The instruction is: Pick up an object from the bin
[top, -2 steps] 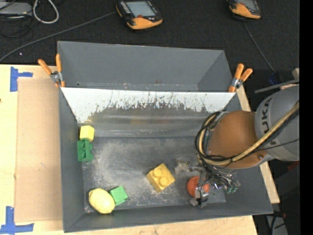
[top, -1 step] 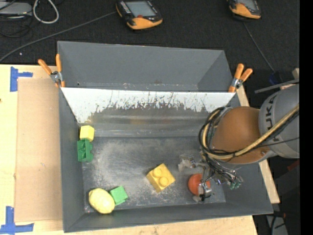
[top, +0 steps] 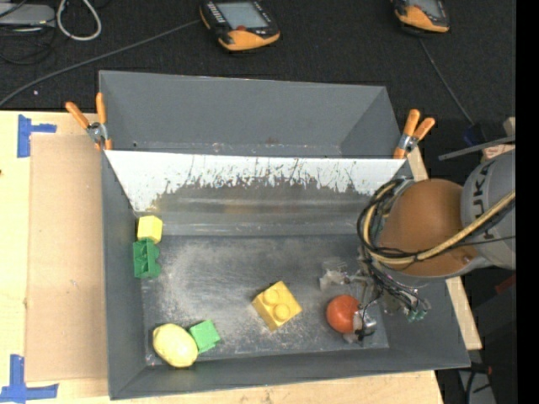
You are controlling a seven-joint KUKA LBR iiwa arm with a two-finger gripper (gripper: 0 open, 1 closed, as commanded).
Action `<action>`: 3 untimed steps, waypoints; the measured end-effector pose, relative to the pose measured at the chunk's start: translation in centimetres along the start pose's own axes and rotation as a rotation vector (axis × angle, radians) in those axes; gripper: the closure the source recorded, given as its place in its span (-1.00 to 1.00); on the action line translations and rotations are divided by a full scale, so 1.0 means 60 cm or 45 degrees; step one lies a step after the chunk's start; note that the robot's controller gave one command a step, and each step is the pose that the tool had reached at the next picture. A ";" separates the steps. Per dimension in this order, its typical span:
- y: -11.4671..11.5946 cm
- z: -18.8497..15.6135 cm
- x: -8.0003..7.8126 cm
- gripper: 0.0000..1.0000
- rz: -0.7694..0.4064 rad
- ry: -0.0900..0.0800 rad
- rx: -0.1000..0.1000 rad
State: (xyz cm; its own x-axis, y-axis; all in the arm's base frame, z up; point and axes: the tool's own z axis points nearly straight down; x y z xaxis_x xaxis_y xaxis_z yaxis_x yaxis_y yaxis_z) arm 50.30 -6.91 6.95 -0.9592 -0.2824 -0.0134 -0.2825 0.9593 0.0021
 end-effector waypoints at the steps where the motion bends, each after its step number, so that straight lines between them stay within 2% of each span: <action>1: 0.000 0.000 0.000 -1.00 0.000 0.000 0.000; 2: -0.002 0.000 0.030 1.00 0.017 0.000 -0.002; 3: -0.002 0.000 0.030 1.00 0.016 0.000 -0.002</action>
Offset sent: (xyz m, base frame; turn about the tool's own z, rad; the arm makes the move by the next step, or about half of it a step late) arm -0.0167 -0.0063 0.0005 0.0124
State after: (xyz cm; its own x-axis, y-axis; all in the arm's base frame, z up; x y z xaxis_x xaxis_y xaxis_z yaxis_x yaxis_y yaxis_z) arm 48.59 -7.52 6.91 -0.9627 -0.2703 -0.0131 -0.2703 0.9628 0.0035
